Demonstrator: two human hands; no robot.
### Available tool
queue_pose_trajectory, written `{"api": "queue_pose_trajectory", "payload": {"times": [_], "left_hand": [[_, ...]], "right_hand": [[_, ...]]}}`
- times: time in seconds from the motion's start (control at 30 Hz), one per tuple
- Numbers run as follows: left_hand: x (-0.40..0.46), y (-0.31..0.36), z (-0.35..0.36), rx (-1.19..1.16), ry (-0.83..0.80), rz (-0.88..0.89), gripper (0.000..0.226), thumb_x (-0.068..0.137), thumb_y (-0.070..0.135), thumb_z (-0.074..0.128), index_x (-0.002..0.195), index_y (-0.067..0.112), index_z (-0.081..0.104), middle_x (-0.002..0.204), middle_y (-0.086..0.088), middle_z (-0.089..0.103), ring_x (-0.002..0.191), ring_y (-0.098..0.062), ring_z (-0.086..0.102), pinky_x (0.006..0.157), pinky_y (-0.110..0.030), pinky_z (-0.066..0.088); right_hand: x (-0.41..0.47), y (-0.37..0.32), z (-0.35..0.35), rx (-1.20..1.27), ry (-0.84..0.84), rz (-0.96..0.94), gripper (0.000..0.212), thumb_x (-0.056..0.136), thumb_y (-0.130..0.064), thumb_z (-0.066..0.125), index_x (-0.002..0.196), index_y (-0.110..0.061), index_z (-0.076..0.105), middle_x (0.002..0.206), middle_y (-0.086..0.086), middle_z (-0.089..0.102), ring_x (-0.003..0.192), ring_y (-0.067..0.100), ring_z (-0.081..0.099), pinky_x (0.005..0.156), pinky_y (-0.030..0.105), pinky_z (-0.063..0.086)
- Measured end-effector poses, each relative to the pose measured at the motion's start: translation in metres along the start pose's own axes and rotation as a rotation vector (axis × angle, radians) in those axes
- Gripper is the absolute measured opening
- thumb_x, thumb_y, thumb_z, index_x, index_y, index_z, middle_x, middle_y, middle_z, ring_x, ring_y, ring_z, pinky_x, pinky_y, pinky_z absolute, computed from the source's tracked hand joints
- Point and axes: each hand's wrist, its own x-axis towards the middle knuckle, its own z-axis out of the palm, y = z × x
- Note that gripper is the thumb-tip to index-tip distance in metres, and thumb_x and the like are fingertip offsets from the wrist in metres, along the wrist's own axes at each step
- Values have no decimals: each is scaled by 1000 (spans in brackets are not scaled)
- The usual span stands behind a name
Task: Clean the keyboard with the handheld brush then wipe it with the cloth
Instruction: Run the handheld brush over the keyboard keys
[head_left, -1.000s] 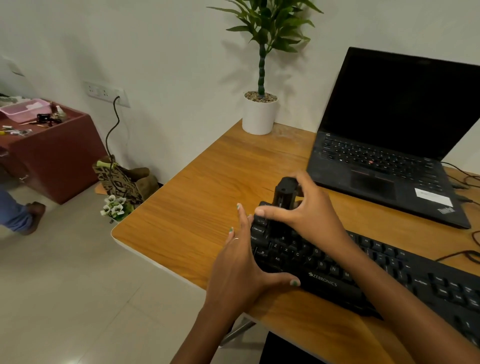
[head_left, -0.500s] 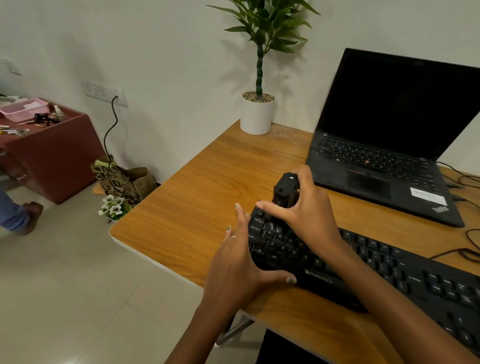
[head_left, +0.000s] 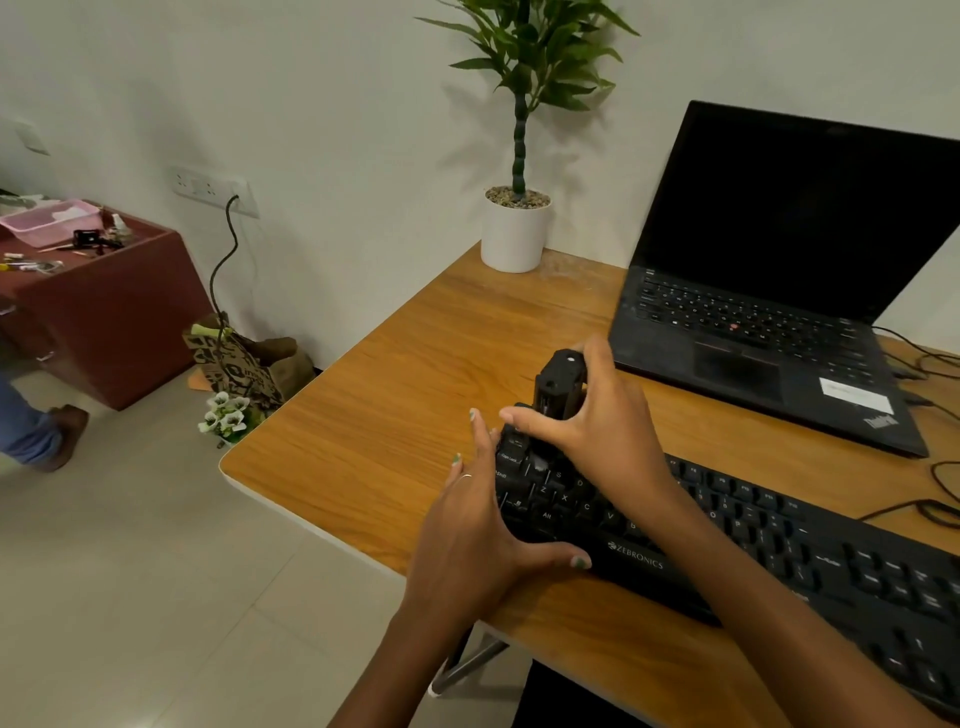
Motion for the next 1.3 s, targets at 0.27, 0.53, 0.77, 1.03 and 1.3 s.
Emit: {"api": "queue_pose_trajectory", "payload": {"times": [0.27,0.53,0.77,1.03,1.3], "left_hand": [[-1,2,0,7,8,-9,147,52,68,77,146,23,-27,130,46,-3,115,18,-3,116,-26,10],[-2,-3,3,73,78,13,148,49,84,65,149,19,-22,144,29,19,125,19,-2,117,-27,-6],[-2,-11,9,166,181,15,148,42,99,44,151,17,-15,139,23,39,135,1,32,118,-37,-12],[1,-14,11,176,196,33,151,42,100,44,152,13,-12,141,17,46,132,0,39,116,-31,-17],[1,-14,12,186,193,34,152,43,99,46,150,14,-19,141,15,46,134,0,36,115,-31,-19]], "right_hand": [[-3,-2,-4,10,0,40,61,65,-50,80,99,-22,39,77,-11,55,67,3,55,50,15,40],[-13,-4,-7,78,-15,40,61,62,-50,81,99,-20,42,77,-9,60,67,6,59,55,20,47],[-22,-5,-6,149,-63,34,60,62,-48,82,97,-22,41,79,-8,61,71,6,61,60,25,53],[-25,-7,1,133,-31,-7,59,63,-48,82,96,-21,41,79,-5,63,70,9,63,59,29,53],[-23,-11,2,120,-30,12,60,64,-46,82,98,-20,40,79,-5,62,70,8,62,59,31,54]]}}
